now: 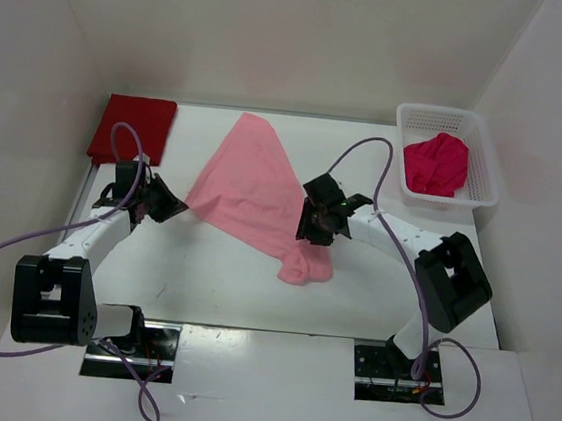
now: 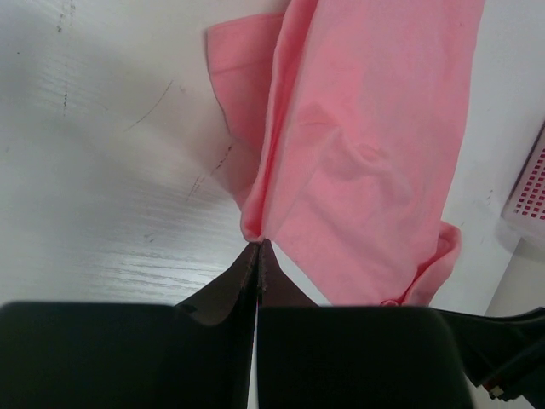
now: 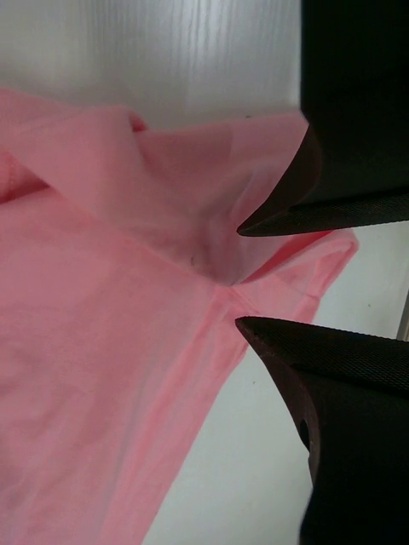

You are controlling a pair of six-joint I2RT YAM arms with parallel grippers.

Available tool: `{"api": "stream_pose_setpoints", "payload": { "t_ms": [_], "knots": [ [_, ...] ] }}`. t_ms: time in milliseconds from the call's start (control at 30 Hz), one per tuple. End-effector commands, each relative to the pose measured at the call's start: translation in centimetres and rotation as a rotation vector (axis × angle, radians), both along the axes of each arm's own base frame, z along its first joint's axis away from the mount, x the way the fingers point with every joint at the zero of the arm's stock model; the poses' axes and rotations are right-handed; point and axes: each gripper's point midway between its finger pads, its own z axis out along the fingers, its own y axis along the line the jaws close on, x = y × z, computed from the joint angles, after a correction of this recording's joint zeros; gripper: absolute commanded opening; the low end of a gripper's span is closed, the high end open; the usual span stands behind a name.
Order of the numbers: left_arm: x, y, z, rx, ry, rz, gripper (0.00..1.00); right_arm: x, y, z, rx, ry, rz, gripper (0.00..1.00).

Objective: Fold and stack the t-shirts
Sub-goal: Flatten out the tshirt

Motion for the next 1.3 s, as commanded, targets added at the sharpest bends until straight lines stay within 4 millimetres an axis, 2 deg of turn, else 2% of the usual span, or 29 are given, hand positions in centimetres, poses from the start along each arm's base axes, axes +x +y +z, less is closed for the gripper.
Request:
{"api": "stream_pose_setpoints", "payload": {
  "t_ms": [0,133,233,267,300,333,367,400,433,500,533,567,600,633,667,733,767,800,867,900,933,967,1000,1067,1100,1133,1167,1233,1267],
  "knots": [
    [0.4,-0.2,1.3,0.006,-0.064,-0.031,0.0,1.2,1.2,-0.6,-0.047,-0.022,0.025,0.48],
    [0.3,-0.4,1.0,-0.001,-0.055,-0.038,0.0,1.0,1.5,-2.0,-0.069,-0.001,0.045,0.45],
    [0.1,-0.4,0.6,-0.002,-0.045,-0.038,0.0,1.0,1.4,-2.4,-0.086,0.012,0.055,0.37],
    [0.0,-0.5,0.7,-0.009,-0.045,-0.044,0.0,0.7,1.2,-2.8,-0.099,0.029,0.055,0.27],
    [0.0,-0.5,0.7,-0.009,-0.045,-0.044,0.0,0.9,1.1,-2.3,-0.102,0.018,0.05,0.14],
    [0.0,-0.5,0.7,-0.009,-0.045,-0.044,0.0,1.2,1.0,-1.6,-0.097,-0.003,0.03,0.05],
    [0.0,-0.5,0.7,-0.009,-0.045,-0.044,0.0,1.1,0.8,-0.9,-0.089,-0.021,0.016,0.0],
    [0.3,-0.5,1.1,-0.008,-0.057,-0.044,0.0,1.5,0.9,1.8,-0.044,-0.084,0.0,0.0],
    [0.7,-0.5,1.7,-0.006,-0.073,-0.044,0.0,1.4,0.8,3.1,-0.022,-0.102,-0.012,0.0],
    [1.2,-0.6,2.7,-0.017,-0.088,-0.045,0.0,1.9,-0.7,5.8,0.023,-0.129,-0.053,0.0],
    [2.0,-0.7,4.3,-0.02,-0.126,-0.054,0.0,2.2,-0.9,9.3,0.081,-0.192,-0.049,0.0],
    [2.4,-0.7,5.1,-0.018,-0.142,-0.054,0.0,3.0,-2.2,10.9,0.102,-0.219,-0.079,0.0],
    [2.8,-0.7,6.0,-0.024,-0.152,-0.049,0.0,3.0,-2.5,14.2,0.172,-0.257,-0.07,0.0],
    [3.2,-0.6,7.0,-0.022,-0.171,-0.049,0.0,3.4,-3.0,15.8,0.209,-0.283,-0.074,0.0],
    [4.0,-0.7,9.4,-0.023,-0.214,-0.057,0.0,4.6,-5.1,17.5,0.24,-0.315,-0.114,0.0],
    [5.1,0.7,12.1,-0.037,-0.271,-0.019,0.0,5.2,-5.5,22.3,0.386,-0.38,-0.078,0.0],
    [5.4,1.3,13.5,-0.054,-0.292,-0.005,0.0,6.5,-7.3,24.2,0.42,-0.427,-0.111,0.0],
    [6.5,2.5,16.0,-0.079,-0.341,0.012,0.0,8.2,-7.4,27.2,0.459,-0.491,-0.096,0.0],
    [7.9,3.4,19.1,-0.132,-0.405,0.045,0.0,9.8,-6.8,30.3,0.538,-0.51,-0.064,0.0],
    [8.4,3.6,20.8,-0.158,-0.44,0.041,0.0,10.2,-6.7,35.4,0.588,-0.603,-0.033,0.0],
    [9.2,4.7,24.1,-0.161,-0.521,0.059,0.0,11.0,-5.8,37.6,0.638,-0.645,0.008,0.0],
    [9.2,5.0,26.3,-0.194,-0.558,0.076,0.0,11.0,-6.0,40.3,0.672,-0.706,0.015,0.0],
    [9.4,5.5,27.7,-0.207,-0.582,0.082,0.0,9.9,-6.1,45.2,0.722,-0.807,0.031,0.0],
    [8.9,7.2,31.8,-0.205,-0.667,0.094,0.0,8.8,-6.3,48.2,0.746,-0.863,0.062,0.0],
    [8.6,7.5,32.5,-0.225,-0.678,0.094,0.0,7.9,-6.9,49.6,0.756,-0.894,0.061,0.0],
    [8.5,8.5,32.5,-0.22,-0.68,0.11,0.0,7.4,-7.3,49.6,0.761,-0.896,0.057,0.0],
    [8.1,8.3,33.0,-0.216,-0.693,0.107,0.0,6.5,-7.8,47.6,0.751,-0.863,0.033,0.0],
    [7.2,8.0,32.2,-0.217,-0.689,0.108,0.0,6.8,-9.7,43.6,0.722,-0.815,-0.033,0.0],
    [6.9,7.8,31.2,-0.221,-0.678,0.111,0.0,6.5,-10.0,37.5,0.722,-0.671,-0.058,0.0]
  ]
}}
